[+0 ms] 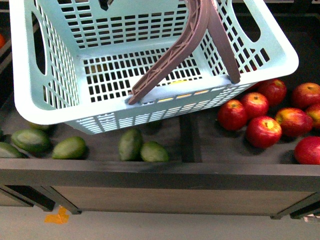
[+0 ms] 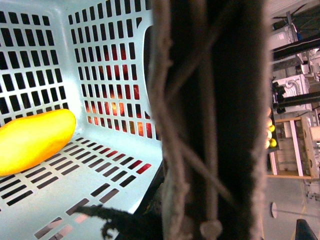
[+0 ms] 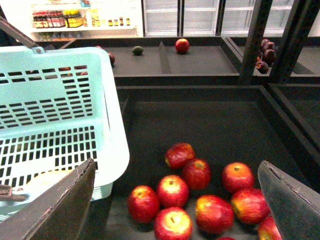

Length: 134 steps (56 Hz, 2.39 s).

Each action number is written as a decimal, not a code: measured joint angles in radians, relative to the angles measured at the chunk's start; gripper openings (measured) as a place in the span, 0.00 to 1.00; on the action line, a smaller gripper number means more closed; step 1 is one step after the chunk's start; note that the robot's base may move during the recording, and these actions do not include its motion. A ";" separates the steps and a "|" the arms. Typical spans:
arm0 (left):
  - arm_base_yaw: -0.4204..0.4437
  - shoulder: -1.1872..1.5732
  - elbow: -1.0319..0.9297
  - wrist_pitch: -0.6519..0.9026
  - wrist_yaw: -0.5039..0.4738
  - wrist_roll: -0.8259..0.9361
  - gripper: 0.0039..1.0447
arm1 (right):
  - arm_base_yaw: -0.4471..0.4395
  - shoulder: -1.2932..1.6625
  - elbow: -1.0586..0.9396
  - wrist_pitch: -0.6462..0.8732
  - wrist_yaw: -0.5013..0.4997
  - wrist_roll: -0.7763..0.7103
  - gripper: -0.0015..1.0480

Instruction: Pick mango and avocado into basket

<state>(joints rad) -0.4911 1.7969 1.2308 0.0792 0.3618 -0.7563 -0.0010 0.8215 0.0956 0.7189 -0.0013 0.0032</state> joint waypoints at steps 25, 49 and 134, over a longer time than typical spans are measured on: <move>-0.001 0.000 -0.002 0.000 -0.006 -0.002 0.04 | 0.000 -0.002 -0.002 0.000 0.001 0.000 0.92; 0.000 0.000 -0.002 0.000 -0.002 -0.002 0.04 | 0.000 -0.002 -0.002 0.000 0.002 0.000 0.92; 0.001 -0.002 -0.003 0.000 -0.001 0.000 0.04 | -0.184 1.267 0.720 -0.447 -0.210 -0.752 0.92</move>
<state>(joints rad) -0.4900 1.7954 1.2278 0.0792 0.3607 -0.7563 -0.1848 2.0888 0.8158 0.2722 -0.2115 -0.7486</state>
